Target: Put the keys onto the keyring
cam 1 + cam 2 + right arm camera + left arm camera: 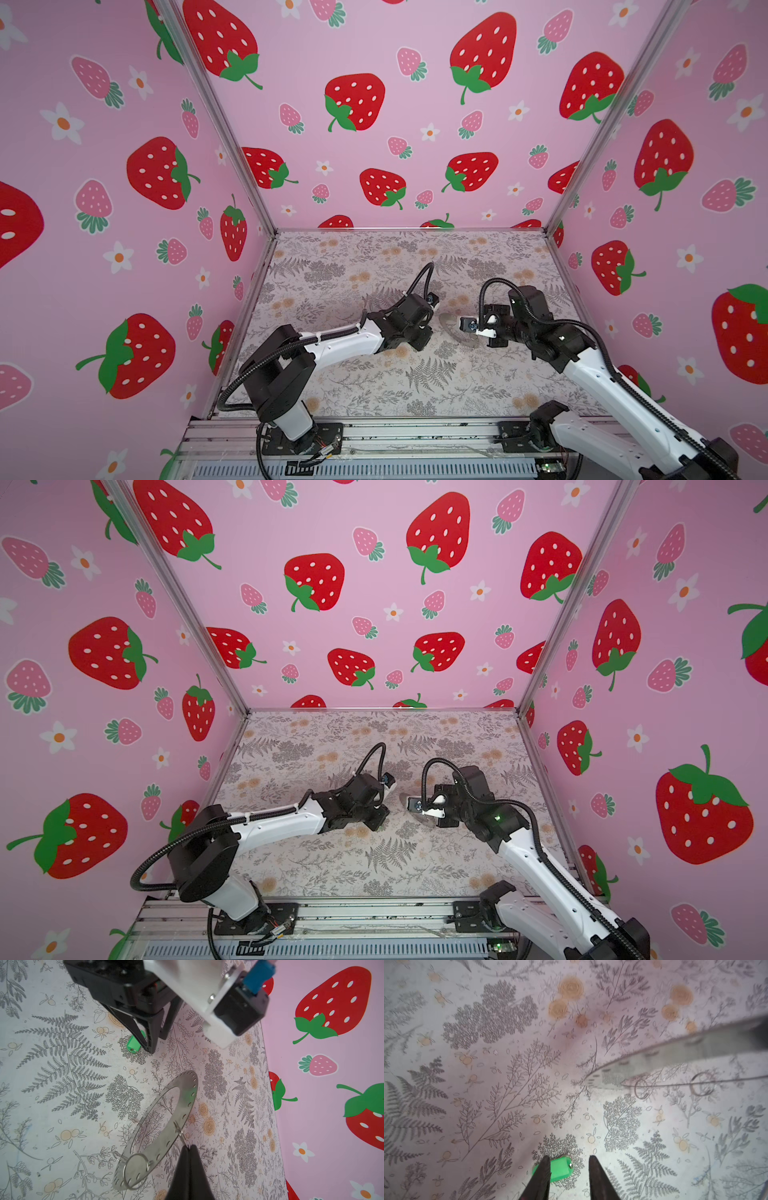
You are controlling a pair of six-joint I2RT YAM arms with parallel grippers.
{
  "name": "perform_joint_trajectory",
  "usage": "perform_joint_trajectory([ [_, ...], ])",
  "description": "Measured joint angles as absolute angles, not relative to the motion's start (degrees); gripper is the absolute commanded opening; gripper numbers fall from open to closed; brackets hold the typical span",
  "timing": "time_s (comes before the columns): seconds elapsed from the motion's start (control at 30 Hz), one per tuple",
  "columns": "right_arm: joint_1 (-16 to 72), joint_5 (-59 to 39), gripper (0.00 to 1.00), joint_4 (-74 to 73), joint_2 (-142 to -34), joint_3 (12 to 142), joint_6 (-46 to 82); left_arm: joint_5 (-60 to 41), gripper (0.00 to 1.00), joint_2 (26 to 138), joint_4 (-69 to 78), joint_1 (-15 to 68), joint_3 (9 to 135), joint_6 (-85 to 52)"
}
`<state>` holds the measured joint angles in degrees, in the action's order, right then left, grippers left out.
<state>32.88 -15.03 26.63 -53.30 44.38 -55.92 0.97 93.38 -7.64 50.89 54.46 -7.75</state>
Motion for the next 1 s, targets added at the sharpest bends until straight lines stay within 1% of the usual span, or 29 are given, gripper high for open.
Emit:
perform_joint_trajectory([
  [0.2,32.9,-15.0,0.0,26.7,-53.3,44.4,-56.5,0.9,0.34,93.4,-4.4,51.0,48.4,-7.0],
  [0.43,32.9,-15.0,0.0,27.0,-53.3,44.4,-56.7,0.8,0.34,93.4,0.1,51.2,47.9,-5.9],
  [1.0,32.9,-15.0,0.0,27.1,-53.3,44.4,-56.8,1.1,0.34,96.2,0.5,52.5,47.7,-5.8],
])
